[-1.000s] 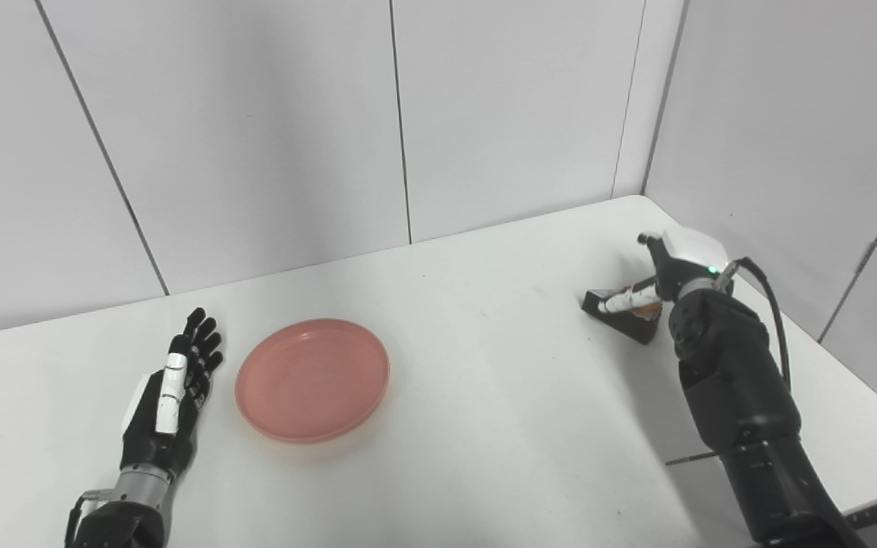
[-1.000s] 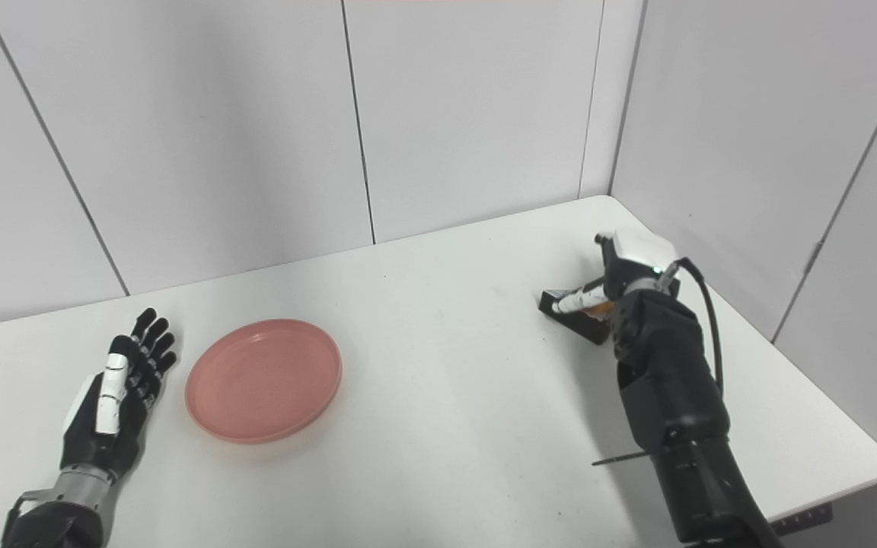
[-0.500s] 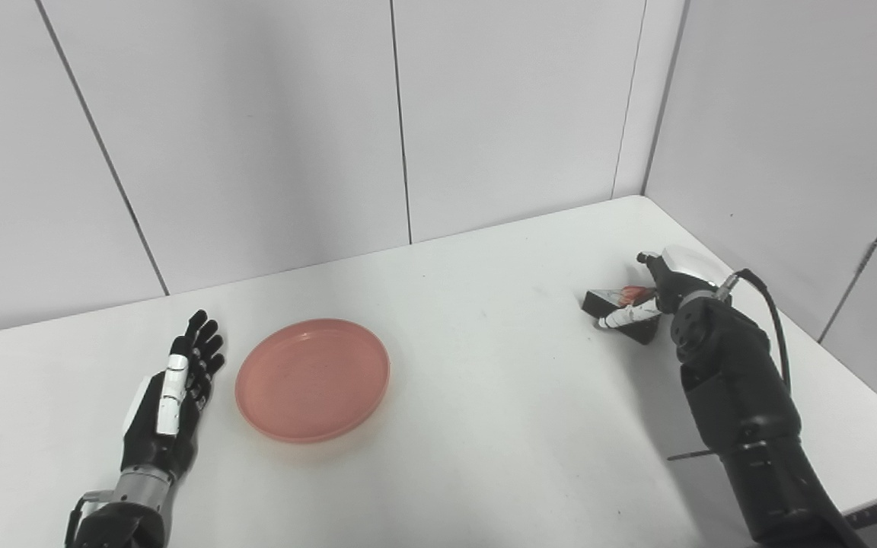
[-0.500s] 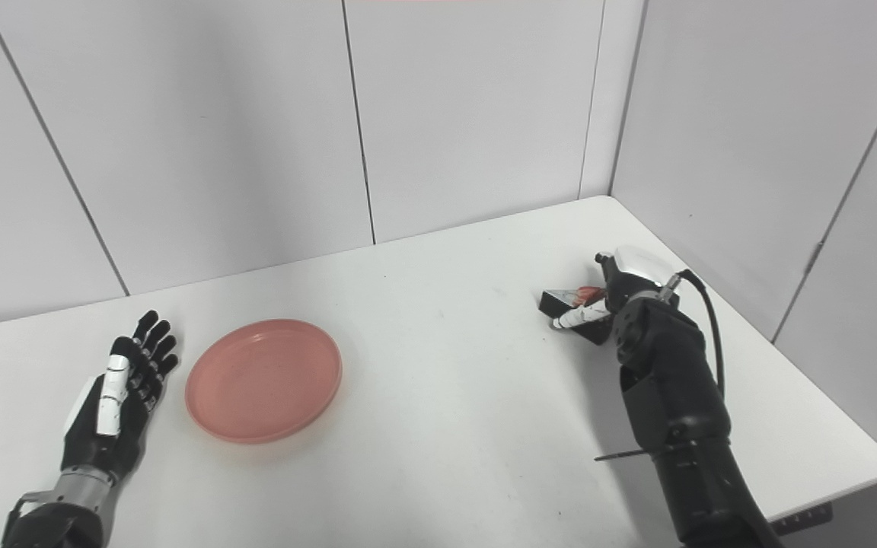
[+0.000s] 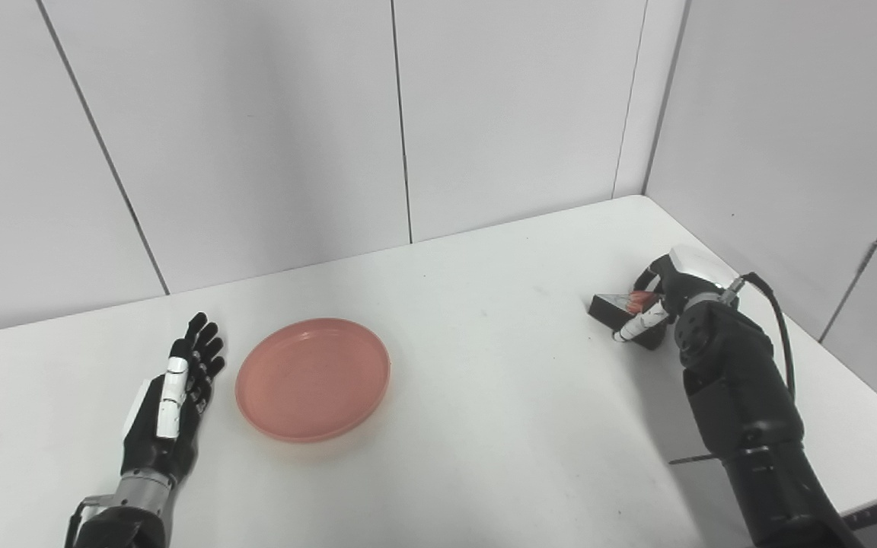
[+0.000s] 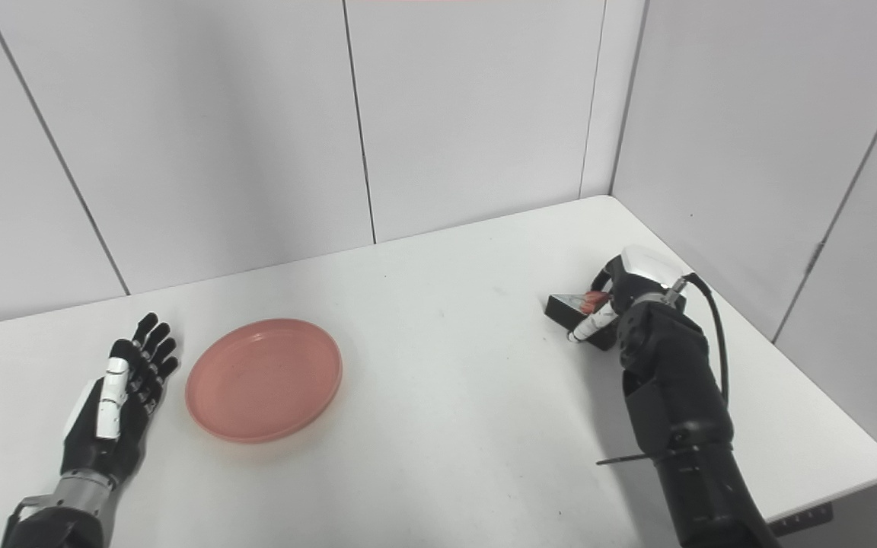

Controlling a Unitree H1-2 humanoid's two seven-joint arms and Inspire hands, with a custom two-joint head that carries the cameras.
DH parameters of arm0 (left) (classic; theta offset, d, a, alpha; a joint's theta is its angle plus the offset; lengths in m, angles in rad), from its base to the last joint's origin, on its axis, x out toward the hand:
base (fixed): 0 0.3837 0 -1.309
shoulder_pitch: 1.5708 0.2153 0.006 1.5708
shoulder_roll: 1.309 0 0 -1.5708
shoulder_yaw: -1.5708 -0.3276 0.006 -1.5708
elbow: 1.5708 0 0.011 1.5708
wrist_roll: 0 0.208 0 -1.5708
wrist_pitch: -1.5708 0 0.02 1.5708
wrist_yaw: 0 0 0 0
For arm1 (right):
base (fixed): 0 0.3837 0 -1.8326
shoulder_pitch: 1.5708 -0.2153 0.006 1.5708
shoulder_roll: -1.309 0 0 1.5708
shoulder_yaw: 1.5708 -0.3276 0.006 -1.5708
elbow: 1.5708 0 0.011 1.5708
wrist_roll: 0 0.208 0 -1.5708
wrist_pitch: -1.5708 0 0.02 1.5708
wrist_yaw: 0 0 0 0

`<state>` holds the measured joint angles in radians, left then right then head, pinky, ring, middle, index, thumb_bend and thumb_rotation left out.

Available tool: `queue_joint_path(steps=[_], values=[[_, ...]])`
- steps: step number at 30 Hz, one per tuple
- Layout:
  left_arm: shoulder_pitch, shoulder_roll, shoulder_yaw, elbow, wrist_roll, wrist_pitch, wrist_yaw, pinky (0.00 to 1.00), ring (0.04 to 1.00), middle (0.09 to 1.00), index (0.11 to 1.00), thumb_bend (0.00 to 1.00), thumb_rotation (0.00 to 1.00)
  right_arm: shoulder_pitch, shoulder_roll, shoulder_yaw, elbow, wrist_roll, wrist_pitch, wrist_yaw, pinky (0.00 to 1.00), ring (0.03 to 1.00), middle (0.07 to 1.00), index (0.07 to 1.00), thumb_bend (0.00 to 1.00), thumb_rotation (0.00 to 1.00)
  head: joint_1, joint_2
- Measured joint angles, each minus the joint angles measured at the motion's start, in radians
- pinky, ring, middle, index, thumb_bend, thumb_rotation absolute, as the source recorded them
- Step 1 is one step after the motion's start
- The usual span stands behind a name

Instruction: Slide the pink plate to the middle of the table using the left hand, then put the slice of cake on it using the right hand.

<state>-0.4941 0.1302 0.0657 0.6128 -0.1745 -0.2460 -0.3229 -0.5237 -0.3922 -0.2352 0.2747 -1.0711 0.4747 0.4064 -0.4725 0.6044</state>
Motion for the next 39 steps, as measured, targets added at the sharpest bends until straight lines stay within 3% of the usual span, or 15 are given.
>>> queue_joint_path(steps=[8,11,16,22,28,39], values=[[0.001,-0.011,-0.008,-0.006,0.0,0.007,0.0,1.0,1.0,1.0,1.0,0.7,1.0,0.0,-0.001,0.001,-0.004,0.0,0.0,-0.016,0.38,0.429,0.485,0.482,0.53,0.0,0.046,0.005],[0.007,-0.013,-0.021,-0.019,0.011,0.012,0.007,1.0,1.0,1.0,1.0,0.68,1.0,0.002,-0.001,-0.008,-0.034,0.03,0.0,-0.019,0.32,0.384,0.456,0.522,0.52,0.0,0.142,0.012],[0.027,-0.031,-0.037,-0.057,0.038,0.018,0.037,1.0,1.0,1.0,1.0,0.65,1.0,0.008,-0.018,0.001,-0.135,0.1,0.001,-0.049,0.3,0.364,0.43,0.536,0.52,0.0,0.21,0.012],[0.053,-0.057,-0.058,-0.112,0.06,0.063,0.069,1.0,1.0,1.0,1.0,0.64,1.0,0.007,-0.032,0.049,-0.209,0.131,0.001,-0.064,0.25,0.324,0.454,0.507,0.53,0.0,0.284,0.015],[0.055,-0.081,-0.078,-0.12,0.086,0.069,0.092,1.0,1.0,1.0,1.0,0.63,1.0,0.006,-0.029,0.108,-0.294,0.196,0.001,-0.083,0.27,0.339,0.426,0.539,0.52,0.0,0.362,0.021],[0.048,-0.125,-0.086,-0.11,0.112,0.059,0.148,1.0,1.0,1.0,1.0,0.63,1.0,0.005,0.023,0.24,-0.356,0.306,0.0,-0.112,0.22,0.314,0.413,0.53,0.52,0.0,0.423,0.018]])
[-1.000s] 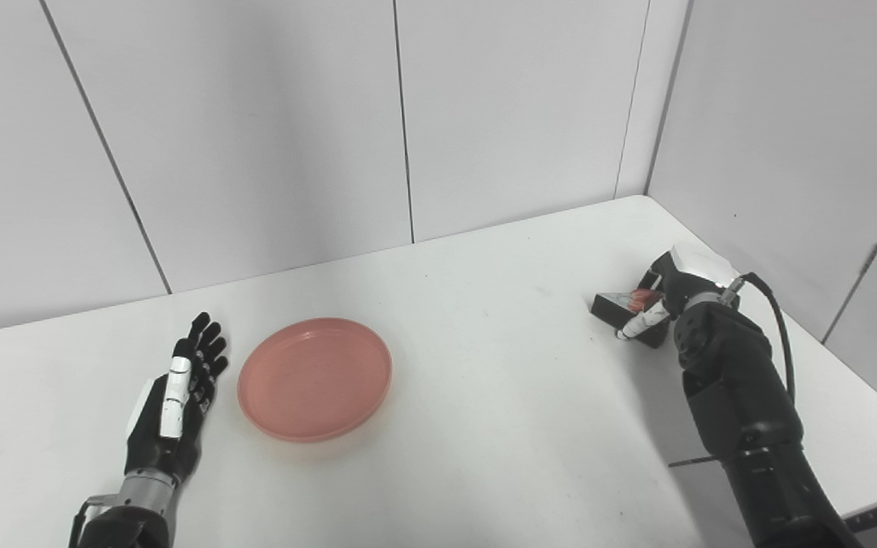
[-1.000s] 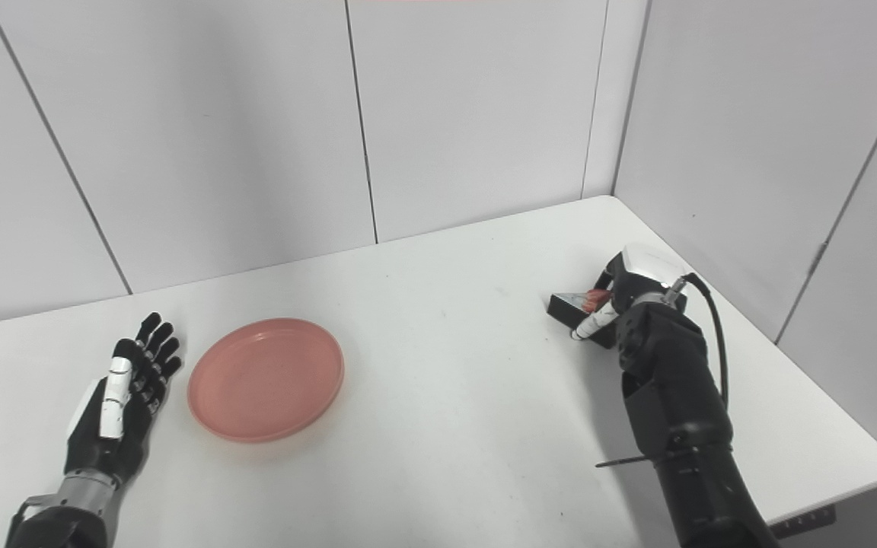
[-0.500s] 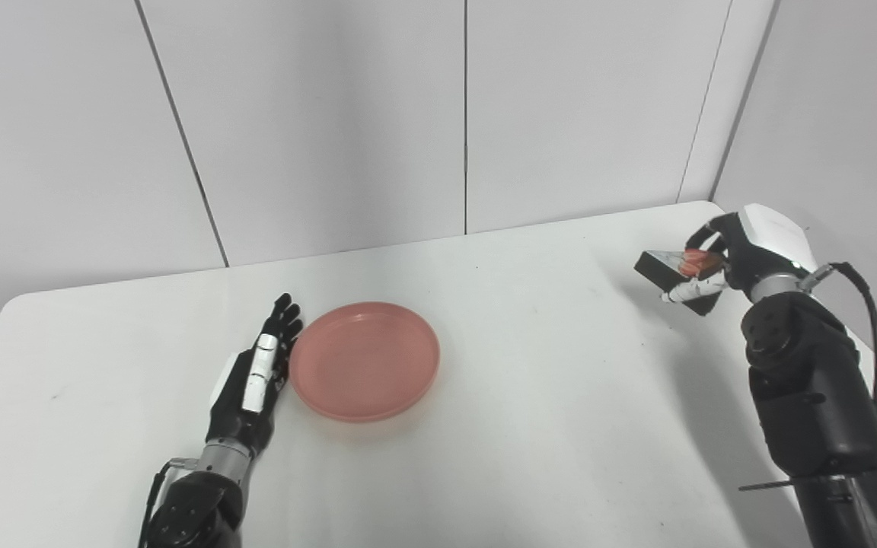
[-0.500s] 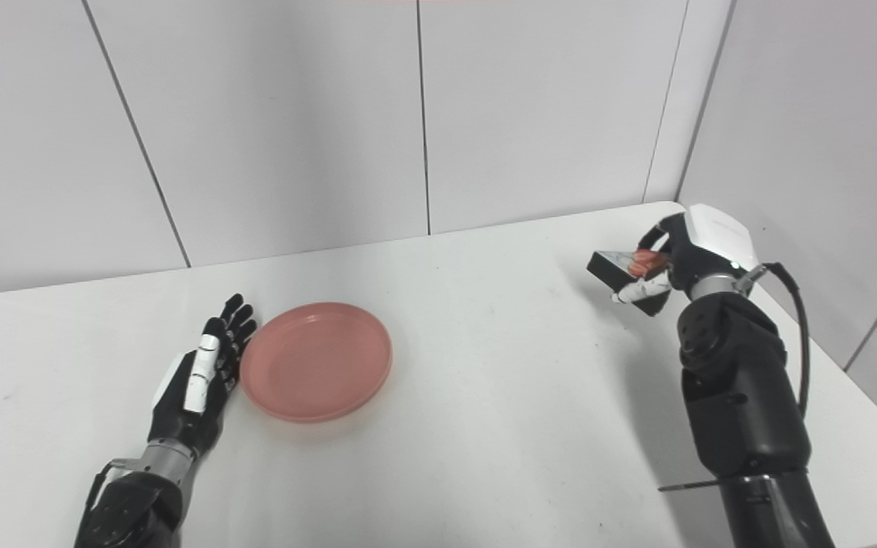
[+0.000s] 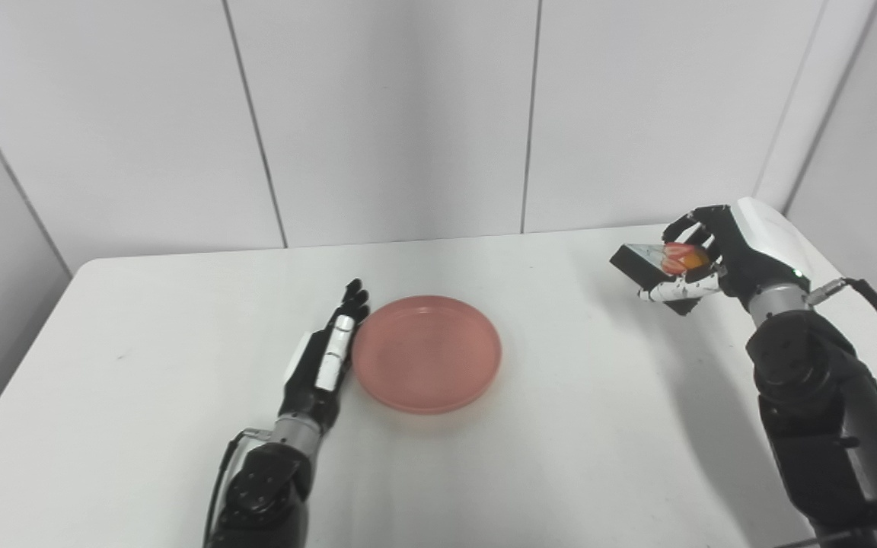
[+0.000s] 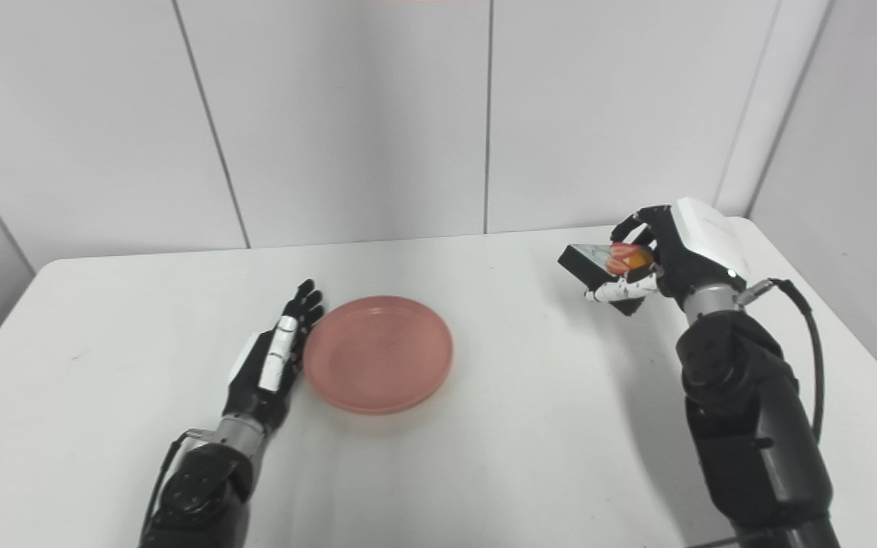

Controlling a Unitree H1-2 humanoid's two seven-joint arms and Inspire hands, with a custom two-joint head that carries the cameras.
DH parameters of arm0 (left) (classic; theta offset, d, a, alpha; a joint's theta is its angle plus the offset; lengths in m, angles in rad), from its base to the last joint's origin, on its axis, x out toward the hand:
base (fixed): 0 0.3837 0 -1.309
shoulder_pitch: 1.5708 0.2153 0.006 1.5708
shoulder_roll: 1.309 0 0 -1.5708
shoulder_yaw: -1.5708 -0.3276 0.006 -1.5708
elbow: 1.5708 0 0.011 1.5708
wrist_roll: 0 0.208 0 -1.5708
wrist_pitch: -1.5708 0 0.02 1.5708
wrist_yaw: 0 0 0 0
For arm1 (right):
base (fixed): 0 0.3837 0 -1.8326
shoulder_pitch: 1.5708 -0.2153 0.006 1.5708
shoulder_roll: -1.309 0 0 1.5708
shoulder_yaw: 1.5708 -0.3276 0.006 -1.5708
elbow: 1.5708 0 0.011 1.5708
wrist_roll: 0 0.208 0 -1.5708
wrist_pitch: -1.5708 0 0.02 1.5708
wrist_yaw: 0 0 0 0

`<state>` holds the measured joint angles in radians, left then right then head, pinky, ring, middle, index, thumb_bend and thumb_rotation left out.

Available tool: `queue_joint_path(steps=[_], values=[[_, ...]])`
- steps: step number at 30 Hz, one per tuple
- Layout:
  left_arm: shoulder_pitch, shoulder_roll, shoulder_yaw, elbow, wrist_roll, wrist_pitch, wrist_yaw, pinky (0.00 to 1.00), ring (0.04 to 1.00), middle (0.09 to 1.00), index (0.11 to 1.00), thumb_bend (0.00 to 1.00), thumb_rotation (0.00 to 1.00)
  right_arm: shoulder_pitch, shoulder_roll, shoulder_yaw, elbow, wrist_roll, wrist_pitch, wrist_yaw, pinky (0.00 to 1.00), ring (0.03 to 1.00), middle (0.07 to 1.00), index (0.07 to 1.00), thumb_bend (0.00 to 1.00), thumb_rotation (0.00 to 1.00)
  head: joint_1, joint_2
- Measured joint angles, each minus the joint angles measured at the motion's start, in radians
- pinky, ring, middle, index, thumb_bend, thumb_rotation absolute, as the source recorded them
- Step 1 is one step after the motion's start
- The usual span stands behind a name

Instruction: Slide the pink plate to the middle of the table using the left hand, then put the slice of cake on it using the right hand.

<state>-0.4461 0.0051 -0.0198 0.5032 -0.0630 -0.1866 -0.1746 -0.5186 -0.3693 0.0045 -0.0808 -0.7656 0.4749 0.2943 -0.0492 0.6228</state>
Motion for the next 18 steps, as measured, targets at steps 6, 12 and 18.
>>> queue_joint_path(steps=[6,12,18], values=[[-0.012,-0.02,-0.002,0.02,0.003,-0.025,0.012,1.0,1.0,1.0,1.0,0.65,1.0,0.0,0.024,0.075,-0.005,0.041,-0.013,-0.003,0.3,0.387,0.459,0.519,0.52,0.0,0.02,0.0],[-0.017,-0.024,-0.01,0.028,0.026,-0.029,0.032,1.0,1.0,1.0,1.0,0.66,1.0,0.0,0.047,0.141,-0.002,0.069,-0.027,-0.009,0.29,0.366,0.457,0.515,0.52,0.0,0.04,0.006],[-0.019,-0.03,-0.011,0.032,0.045,-0.03,0.063,1.0,1.0,1.0,1.0,0.7,1.0,-0.018,0.089,0.225,0.038,0.079,-0.054,-0.025,0.21,0.304,0.442,0.508,0.52,0.0,0.066,0.012]])
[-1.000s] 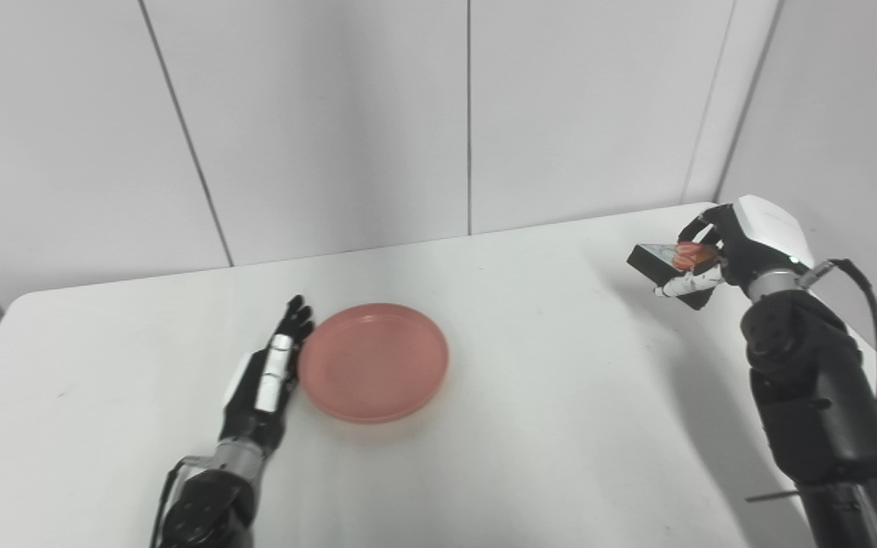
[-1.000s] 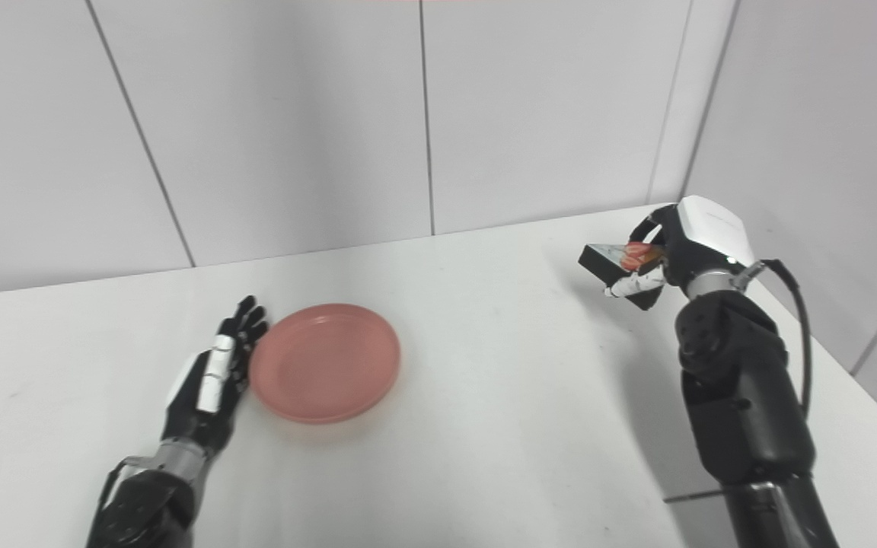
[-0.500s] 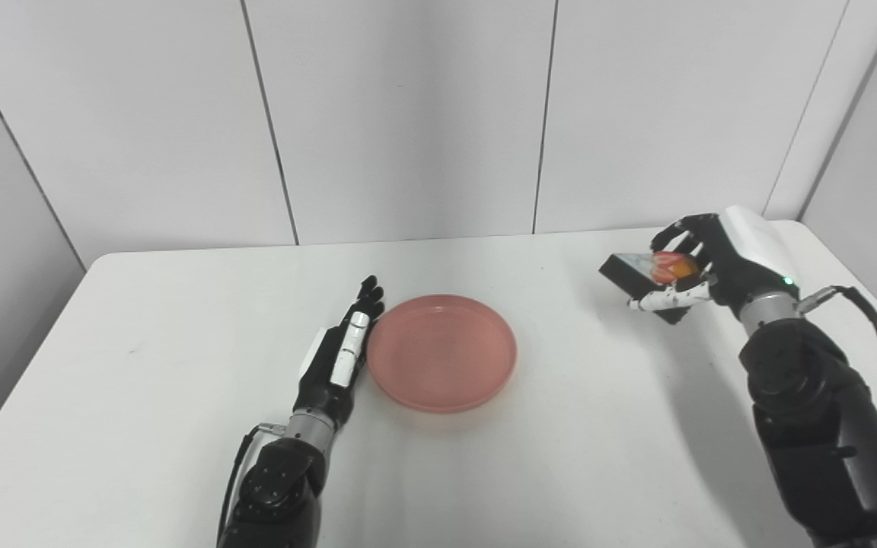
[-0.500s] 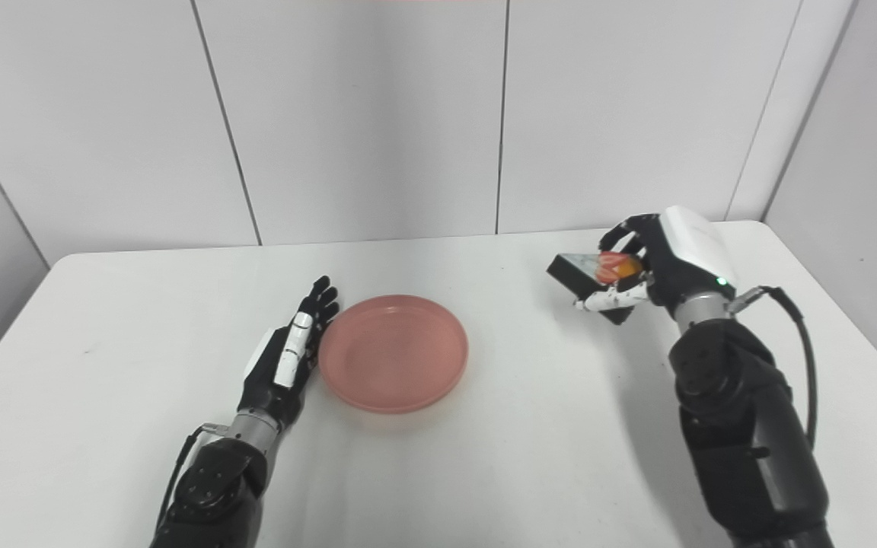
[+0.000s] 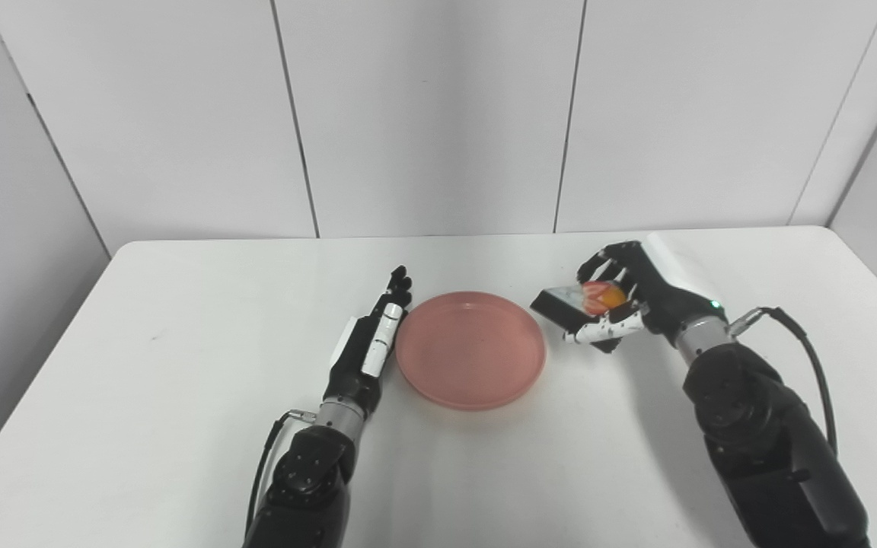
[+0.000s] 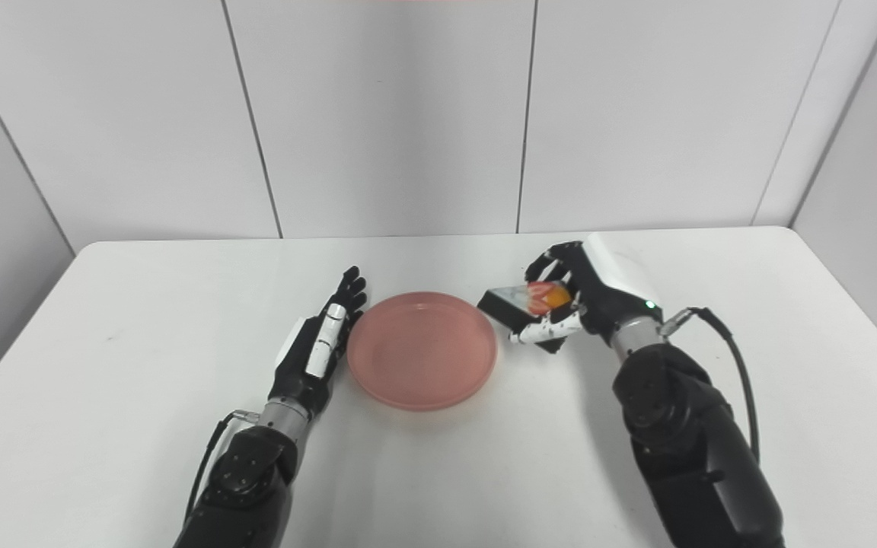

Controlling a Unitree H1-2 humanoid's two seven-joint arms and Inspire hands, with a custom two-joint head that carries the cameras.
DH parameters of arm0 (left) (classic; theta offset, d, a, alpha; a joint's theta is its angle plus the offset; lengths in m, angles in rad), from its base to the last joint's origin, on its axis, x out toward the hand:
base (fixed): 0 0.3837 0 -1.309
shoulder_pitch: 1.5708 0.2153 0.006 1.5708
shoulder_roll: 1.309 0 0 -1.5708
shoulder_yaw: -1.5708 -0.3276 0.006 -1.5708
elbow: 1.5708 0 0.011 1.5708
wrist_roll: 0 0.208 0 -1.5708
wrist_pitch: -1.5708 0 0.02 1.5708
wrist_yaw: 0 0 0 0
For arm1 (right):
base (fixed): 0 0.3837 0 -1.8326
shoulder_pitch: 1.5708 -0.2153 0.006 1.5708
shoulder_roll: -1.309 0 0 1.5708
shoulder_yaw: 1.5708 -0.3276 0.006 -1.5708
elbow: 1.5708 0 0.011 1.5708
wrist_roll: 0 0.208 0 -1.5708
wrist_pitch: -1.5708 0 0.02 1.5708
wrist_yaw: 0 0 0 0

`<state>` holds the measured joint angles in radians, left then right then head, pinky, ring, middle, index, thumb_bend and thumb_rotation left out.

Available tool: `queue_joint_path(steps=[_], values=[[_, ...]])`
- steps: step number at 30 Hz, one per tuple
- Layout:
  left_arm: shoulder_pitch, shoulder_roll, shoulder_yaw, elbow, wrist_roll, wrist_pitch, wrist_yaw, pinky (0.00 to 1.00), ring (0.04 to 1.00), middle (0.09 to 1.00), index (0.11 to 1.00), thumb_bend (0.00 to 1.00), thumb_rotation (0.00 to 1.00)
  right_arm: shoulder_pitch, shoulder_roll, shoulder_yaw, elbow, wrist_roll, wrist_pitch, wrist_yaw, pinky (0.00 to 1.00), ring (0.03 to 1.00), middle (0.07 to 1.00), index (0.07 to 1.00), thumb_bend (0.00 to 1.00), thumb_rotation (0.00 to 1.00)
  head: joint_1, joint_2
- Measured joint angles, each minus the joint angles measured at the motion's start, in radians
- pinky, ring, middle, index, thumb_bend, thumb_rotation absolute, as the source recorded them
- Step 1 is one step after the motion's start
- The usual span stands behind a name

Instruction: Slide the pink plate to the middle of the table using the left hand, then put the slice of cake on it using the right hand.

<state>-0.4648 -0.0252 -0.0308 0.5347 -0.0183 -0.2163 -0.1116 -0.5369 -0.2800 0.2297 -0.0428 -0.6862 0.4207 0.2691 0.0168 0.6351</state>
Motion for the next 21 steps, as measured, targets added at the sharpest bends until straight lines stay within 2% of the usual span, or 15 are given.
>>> queue_joint_path(steps=[8,14,21], values=[[-0.007,-0.016,-0.017,0.011,0.04,-0.003,0.026,1.0,1.0,1.0,1.0,0.73,1.0,-0.063,0.045,0.101,0.069,-0.01,-0.032,-0.006,0.17,0.266,0.474,0.486,0.53,0.0,0.006,0.0],[-0.008,-0.017,-0.022,0.01,0.045,-0.003,0.037,1.0,1.0,1.0,1.0,0.72,1.0,-0.073,0.061,0.149,0.157,-0.024,-0.056,-0.028,0.16,0.235,0.472,0.485,0.53,0.0,0.012,0.005],[-0.006,-0.023,-0.026,0.004,0.057,0.004,0.056,1.0,1.0,1.0,1.0,0.71,1.0,-0.094,0.088,0.186,0.279,-0.038,-0.135,-0.092,0.2,0.294,0.475,0.485,0.53,0.0,0.017,0.012]])
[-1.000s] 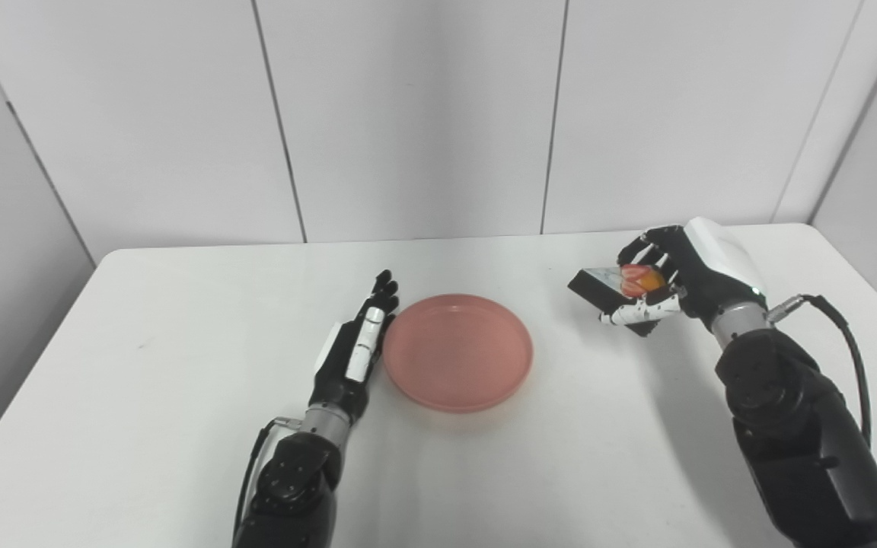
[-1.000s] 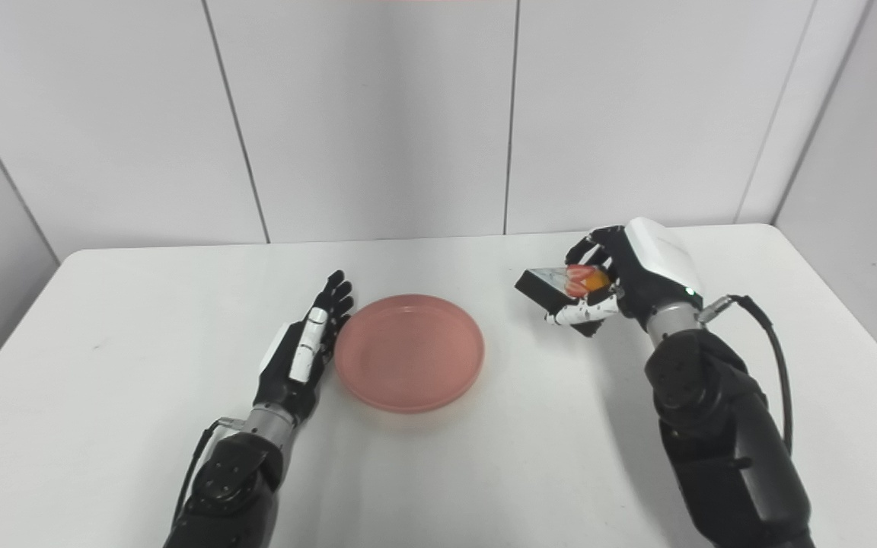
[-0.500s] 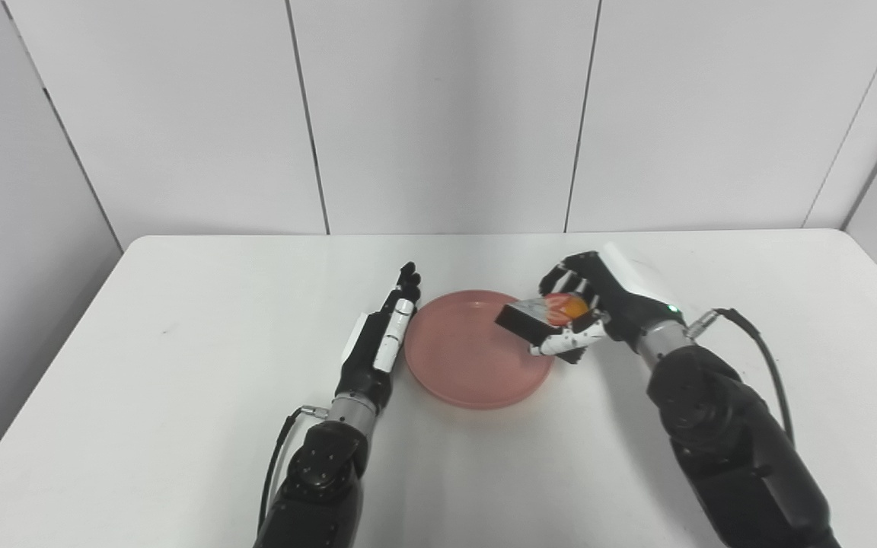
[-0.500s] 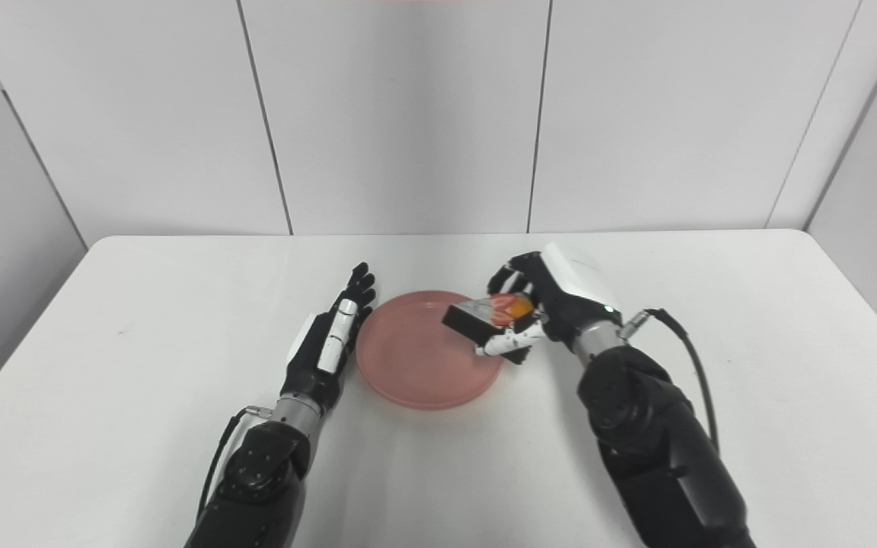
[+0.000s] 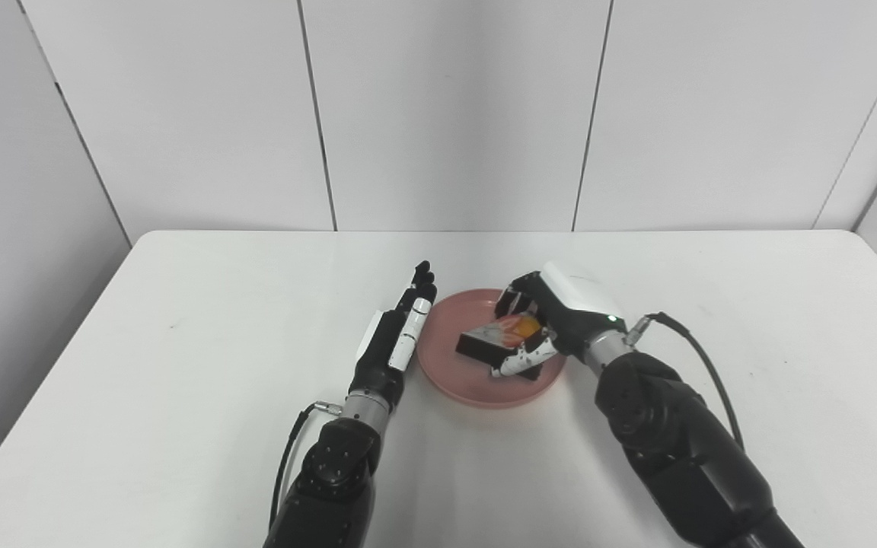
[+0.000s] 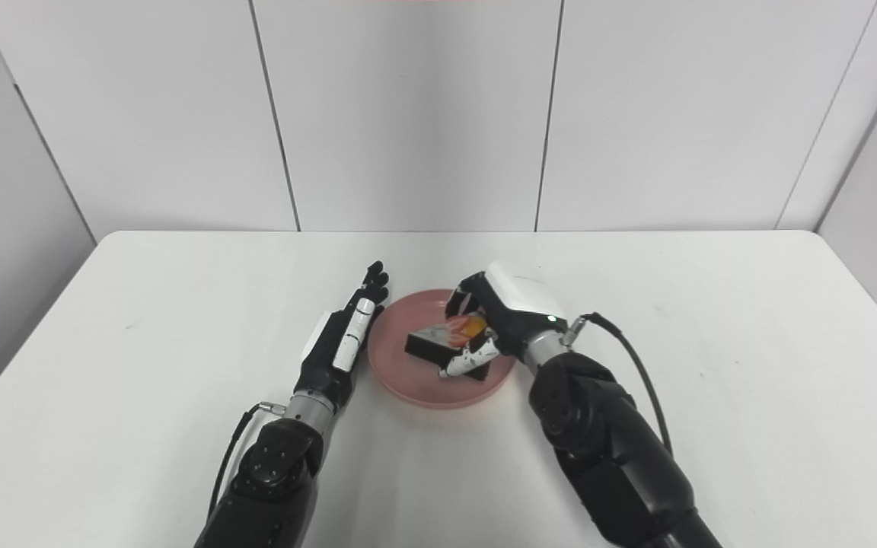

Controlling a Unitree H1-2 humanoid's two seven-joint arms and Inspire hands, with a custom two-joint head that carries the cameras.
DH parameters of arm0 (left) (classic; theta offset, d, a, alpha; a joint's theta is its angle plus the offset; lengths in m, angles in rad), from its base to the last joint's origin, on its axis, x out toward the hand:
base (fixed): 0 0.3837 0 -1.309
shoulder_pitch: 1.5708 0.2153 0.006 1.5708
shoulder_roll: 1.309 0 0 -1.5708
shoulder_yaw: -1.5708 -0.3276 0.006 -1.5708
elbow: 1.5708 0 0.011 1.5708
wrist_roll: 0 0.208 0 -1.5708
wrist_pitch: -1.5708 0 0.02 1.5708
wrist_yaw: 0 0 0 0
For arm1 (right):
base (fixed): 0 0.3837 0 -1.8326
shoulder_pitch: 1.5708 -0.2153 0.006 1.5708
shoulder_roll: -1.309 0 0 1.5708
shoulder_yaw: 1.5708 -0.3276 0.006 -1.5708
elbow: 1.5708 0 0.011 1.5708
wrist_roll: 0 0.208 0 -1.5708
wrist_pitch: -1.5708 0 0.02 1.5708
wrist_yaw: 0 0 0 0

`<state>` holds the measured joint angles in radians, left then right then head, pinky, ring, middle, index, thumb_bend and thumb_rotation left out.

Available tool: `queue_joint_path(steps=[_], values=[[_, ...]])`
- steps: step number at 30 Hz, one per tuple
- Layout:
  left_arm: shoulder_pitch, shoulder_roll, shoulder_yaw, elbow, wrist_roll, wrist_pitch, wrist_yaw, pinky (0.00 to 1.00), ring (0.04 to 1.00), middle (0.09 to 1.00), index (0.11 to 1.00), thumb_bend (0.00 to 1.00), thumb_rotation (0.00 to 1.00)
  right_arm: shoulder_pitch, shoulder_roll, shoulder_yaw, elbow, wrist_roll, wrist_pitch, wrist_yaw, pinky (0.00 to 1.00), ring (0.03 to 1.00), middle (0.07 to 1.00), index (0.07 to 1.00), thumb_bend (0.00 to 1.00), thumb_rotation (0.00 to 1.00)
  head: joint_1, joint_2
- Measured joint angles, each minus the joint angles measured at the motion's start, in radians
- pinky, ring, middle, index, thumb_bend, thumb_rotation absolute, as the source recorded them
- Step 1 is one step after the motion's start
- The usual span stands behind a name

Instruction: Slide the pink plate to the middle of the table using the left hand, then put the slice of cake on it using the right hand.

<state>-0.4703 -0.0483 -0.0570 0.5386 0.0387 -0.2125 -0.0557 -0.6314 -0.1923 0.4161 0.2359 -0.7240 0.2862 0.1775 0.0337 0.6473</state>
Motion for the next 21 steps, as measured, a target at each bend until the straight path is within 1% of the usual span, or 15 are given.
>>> queue_joint_path(steps=[2,6,10,11,14,15,16,17,18,19,20,21], values=[[0.0,-0.003,0.001,0.0,0.002,-0.001,0.007,1.0,1.0,1.0,1.0,0.71,1.0,-0.007,0.006,0.008,0.028,-0.004,-0.013,-0.014,0.22,0.31,0.476,0.486,0.53,0.0,0.005,0.003],[0.001,-0.007,0.002,-0.001,0.002,0.0,0.011,1.0,1.0,1.0,1.0,0.7,1.0,-0.014,0.01,0.021,0.085,-0.011,-0.054,-0.053,0.21,0.299,0.475,0.486,0.53,0.0,0.005,0.006],[0.01,-0.01,0.004,-0.016,-0.005,0.003,0.011,1.0,1.0,1.0,1.0,0.7,1.0,-0.02,0.012,0.03,0.116,-0.021,-0.068,-0.084,0.21,0.293,0.474,0.486,0.53,0.0,0.006,0.009],[0.011,-0.01,0.004,-0.017,-0.005,0.002,0.011,1.0,1.0,1.0,1.0,0.7,1.0,-0.021,0.012,0.031,0.122,-0.023,-0.073,-0.091,0.21,0.301,0.475,0.487,0.53,0.0,0.005,0.011],[0.013,-0.01,0.004,-0.02,-0.005,0.005,0.011,1.0,1.0,1.0,1.0,0.7,1.0,-0.024,0.015,0.031,0.138,-0.025,-0.085,-0.115,0.29,0.392,0.431,0.513,0.52,0.0,0.005,0.012],[0.015,-0.01,0.004,-0.024,-0.005,0.006,0.011,1.0,1.0,1.0,1.0,0.7,1.0,-0.026,0.015,0.032,0.141,-0.025,-0.092,-0.117,0.4,0.507,0.563,0.503,0.52,0.08,0.003,0.012],[0.016,-0.01,0.004,-0.026,-0.005,0.008,0.011,1.0,1.0,1.0,1.0,0.7,1.0,-0.026,0.013,0.034,0.141,-0.026,-0.098,-0.117,0.44,0.546,0.608,0.499,0.51,0.11,0.003,0.012],[0.016,-0.01,0.004,-0.026,-0.005,0.009,0.012,1.0,1.0,1.0,1.0,0.69,1.0,-0.026,0.012,0.036,0.141,-0.026,-0.102,-0.116,0.5,0.606,0.662,0.498,0.51,0.13,0.002,0.012],[0.016,-0.01,0.004,-0.026,-0.005,0.009,0.012,1.0,1.0,1.0,1.0,0.69,1.0,-0.026,0.01,0.037,0.14,-0.026,-0.105,-0.113,0.52,0.626,0.681,0.498,0.51,0.14,0.002,0.012],[0.016,-0.01,0.003,-0.026,-0.003,0.009,0.014,1.0,1.0,1.0,1.0,0.69,1.0,-0.026,0.007,0.038,0.137,-0.024,-0.107,-0.103,0.57,0.669,0.715,0.622,0.59,0.22,0.002,0.012],[0.016,-0.01,0.002,-0.026,0.003,0.008,0.02,1.0,1.0,1.0,1.0,0.7,1.0,-0.026,0.004,0.038,0.135,-0.02,-0.108,-0.094,0.6,0.711,0.749,0.711,0.64,0.3,0.002,0.014],[0.016,-0.01,-0.002,-0.026,0.009,0.008,0.026,1.0,1.0,1.0,1.0,0.7,1.0,-0.025,0.0,0.037,0.13,-0.012,-0.109,-0.08,0.62,0.733,0.766,0.756,0.67,0.34,0.002,0.015]])
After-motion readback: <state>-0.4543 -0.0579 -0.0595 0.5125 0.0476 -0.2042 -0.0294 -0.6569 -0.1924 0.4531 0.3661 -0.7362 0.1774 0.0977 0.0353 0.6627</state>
